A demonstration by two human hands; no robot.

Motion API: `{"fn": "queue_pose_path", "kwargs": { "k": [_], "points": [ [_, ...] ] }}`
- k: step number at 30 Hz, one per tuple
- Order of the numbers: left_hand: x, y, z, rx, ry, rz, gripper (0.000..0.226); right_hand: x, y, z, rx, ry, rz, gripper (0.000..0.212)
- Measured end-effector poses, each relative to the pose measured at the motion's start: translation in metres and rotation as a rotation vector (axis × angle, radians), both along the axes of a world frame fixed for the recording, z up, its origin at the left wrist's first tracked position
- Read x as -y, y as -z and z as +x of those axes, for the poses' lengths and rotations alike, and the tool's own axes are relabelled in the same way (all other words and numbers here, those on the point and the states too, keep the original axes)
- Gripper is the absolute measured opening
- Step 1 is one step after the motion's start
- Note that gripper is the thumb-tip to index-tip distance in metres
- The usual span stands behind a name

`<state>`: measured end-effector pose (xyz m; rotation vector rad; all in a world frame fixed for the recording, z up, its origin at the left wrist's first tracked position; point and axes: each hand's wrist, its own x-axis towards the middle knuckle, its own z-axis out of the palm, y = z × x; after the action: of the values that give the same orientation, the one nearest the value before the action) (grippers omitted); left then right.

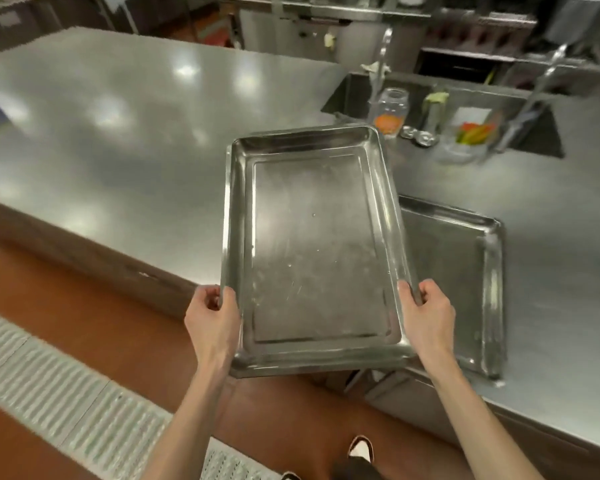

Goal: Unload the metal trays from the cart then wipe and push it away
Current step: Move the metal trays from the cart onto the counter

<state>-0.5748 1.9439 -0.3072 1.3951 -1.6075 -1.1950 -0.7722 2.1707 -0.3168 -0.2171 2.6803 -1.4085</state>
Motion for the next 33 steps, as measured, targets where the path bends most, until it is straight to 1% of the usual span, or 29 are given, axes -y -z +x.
{"fn": "queue_pose_path", "kwargs": {
  "k": [2,7,13,15,18,22,27,33],
  "points": [
    [-0.005,0.003,-0.025,0.023,0.079,0.015,0.004,-0.018,0.001,-0.01,-0.002,0.065,0.008,0.045],
    [-0.023,0.015,-0.081,0.069,0.241,0.038,0.013,-0.06,0.007,-0.03,0.025,0.186,-0.014,0.043],
    [-0.048,0.035,-0.145,0.154,0.383,0.025,0.003,-0.107,0.023,-0.065,0.024,0.267,-0.007,0.045],
    [-0.055,0.045,-0.164,0.201,0.423,0.022,0.01,-0.118,0.029,-0.075,0.019,0.292,0.003,0.044],
    [-0.067,0.06,-0.19,0.231,0.456,0.013,0.02,-0.135,0.042,-0.091,0.015,0.333,-0.007,0.045],
    [-0.08,0.074,-0.22,0.244,0.481,-0.002,0.024,-0.148,0.064,-0.112,-0.014,0.388,0.045,0.045],
    [-0.089,0.096,-0.238,0.312,0.492,-0.064,0.031,-0.157,0.092,-0.119,0.038,0.442,0.117,0.034],
    [-0.09,0.116,-0.248,0.368,0.52,-0.133,0.034,-0.156,0.111,-0.113,0.111,0.468,0.193,0.034]
  ]
}}
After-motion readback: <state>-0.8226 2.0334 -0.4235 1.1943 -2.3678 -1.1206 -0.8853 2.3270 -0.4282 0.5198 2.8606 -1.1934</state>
